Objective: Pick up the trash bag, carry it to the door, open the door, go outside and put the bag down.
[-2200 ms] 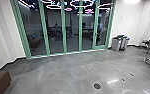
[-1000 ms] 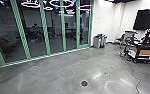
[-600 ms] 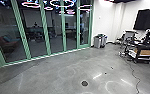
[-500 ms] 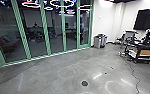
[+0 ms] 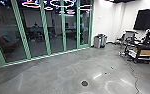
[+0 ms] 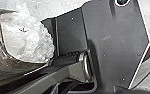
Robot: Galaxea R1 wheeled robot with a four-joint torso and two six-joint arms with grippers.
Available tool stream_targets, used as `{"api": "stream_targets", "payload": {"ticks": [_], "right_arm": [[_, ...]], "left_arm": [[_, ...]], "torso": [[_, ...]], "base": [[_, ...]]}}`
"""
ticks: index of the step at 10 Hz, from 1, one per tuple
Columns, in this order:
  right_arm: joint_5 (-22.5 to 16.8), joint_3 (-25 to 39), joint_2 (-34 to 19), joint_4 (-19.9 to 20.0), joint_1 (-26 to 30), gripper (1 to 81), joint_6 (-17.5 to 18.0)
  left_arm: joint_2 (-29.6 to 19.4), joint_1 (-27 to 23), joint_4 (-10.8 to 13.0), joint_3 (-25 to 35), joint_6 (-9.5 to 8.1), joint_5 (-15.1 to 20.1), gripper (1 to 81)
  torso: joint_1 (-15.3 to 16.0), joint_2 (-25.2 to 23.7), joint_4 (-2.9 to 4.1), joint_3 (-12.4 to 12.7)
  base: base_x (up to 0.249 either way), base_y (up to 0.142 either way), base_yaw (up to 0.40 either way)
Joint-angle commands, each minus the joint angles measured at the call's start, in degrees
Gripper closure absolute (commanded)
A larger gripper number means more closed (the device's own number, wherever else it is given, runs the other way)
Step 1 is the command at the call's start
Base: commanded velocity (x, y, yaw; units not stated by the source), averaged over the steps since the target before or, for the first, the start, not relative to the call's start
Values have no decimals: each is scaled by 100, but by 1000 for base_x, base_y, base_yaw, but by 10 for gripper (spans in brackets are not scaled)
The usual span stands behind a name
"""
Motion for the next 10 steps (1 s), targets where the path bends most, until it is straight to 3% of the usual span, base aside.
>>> {"api": "stream_targets", "payload": {"ticks": [1,10], "right_arm": [[-384,22,22,-27,297,10,-15],[-384,22,30,-27,297,10,-15]], "left_arm": [[-21,-341,-16,2,44,372,811],[-12,-341,-16,2,44,354,811]], "torso": [[0,0,0,0],[-9,-2,0,2]], "base": [[0,0,0],[102,0,0]]}}
